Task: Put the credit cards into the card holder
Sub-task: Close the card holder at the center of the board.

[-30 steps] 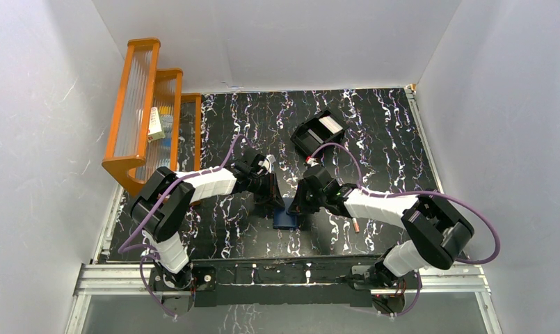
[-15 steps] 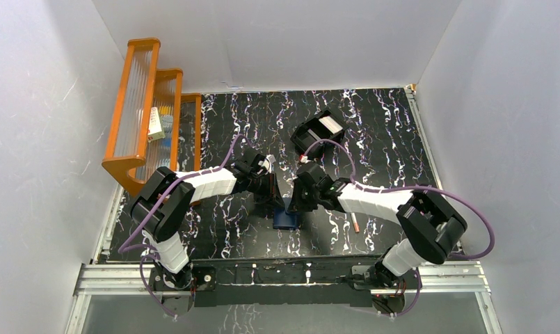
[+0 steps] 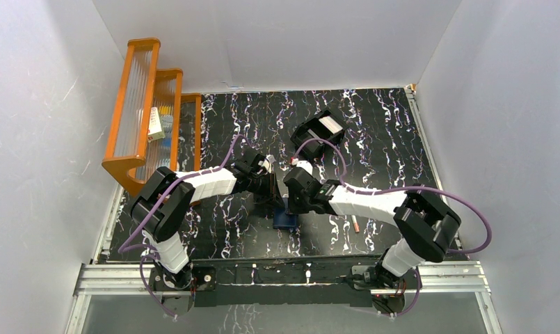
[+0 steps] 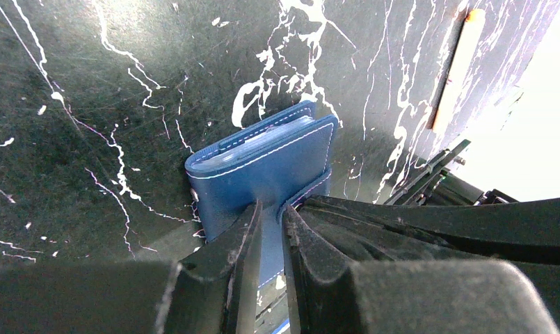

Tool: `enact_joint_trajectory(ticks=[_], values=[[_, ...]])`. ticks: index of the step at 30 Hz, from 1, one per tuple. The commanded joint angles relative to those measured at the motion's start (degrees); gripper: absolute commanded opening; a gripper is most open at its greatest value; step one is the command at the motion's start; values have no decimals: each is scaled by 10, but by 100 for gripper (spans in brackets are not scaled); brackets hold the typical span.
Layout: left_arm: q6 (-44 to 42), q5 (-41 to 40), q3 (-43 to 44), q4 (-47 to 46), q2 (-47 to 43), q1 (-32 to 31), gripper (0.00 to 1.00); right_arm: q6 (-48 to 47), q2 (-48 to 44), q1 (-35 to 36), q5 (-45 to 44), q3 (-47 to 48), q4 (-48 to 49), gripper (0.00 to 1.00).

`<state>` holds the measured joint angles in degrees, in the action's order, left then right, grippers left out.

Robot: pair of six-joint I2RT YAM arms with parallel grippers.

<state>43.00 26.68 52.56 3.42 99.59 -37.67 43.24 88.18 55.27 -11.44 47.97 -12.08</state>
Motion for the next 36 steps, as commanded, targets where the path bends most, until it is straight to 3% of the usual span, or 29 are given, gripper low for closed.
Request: enact_joint_trajectory(ticks=[1, 23, 36], values=[[5, -28, -11, 21, 14, -5, 17, 5, 57, 21, -16, -11, -63, 0], [22, -44, -10, 44, 27, -5, 17, 121, 32, 118, -61, -117, -103, 0], [38, -61, -37, 28, 36, -5, 17, 143, 48, 171, -66, -150, -102, 0]])
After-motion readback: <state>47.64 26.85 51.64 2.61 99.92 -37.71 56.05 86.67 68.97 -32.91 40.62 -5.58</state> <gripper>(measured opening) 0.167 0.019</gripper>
